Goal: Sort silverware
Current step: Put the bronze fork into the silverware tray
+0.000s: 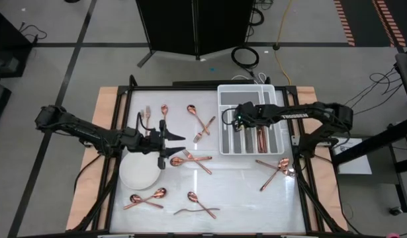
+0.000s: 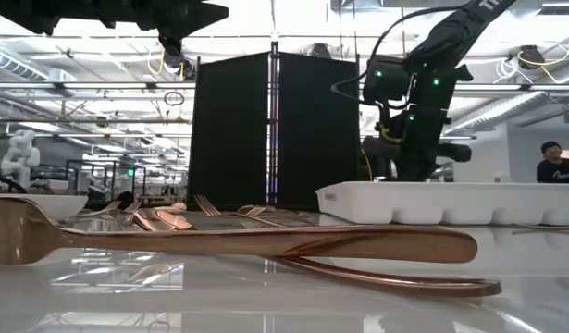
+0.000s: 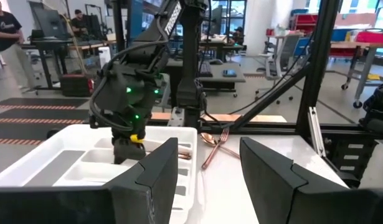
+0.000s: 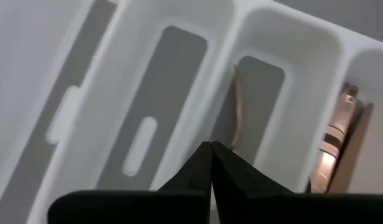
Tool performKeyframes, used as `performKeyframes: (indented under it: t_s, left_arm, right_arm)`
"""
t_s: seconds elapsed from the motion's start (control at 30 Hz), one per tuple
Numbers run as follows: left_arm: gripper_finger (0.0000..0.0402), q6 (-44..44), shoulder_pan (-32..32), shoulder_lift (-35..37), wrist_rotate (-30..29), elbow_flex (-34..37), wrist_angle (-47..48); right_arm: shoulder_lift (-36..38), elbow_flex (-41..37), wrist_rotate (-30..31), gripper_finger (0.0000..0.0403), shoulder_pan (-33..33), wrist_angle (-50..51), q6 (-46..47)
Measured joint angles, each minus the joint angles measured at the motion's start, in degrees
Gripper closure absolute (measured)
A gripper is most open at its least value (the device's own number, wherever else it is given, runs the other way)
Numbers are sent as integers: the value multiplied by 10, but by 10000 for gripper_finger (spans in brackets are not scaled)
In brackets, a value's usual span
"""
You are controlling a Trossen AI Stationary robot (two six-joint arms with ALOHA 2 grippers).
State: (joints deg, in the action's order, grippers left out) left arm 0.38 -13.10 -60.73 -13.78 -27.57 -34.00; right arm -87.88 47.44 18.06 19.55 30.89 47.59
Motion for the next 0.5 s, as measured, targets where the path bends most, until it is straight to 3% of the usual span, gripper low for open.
performKeyframes:
  t_s: [0.33,0.5]
  left_arm:
    - [230,0,0,0,0,0,-1]
    - [230,0,0,0,0,0,-6]
  right_arm:
    - [1,1,41,403,14,79,6]
    - [4,0,44,403,-5,45,-3]
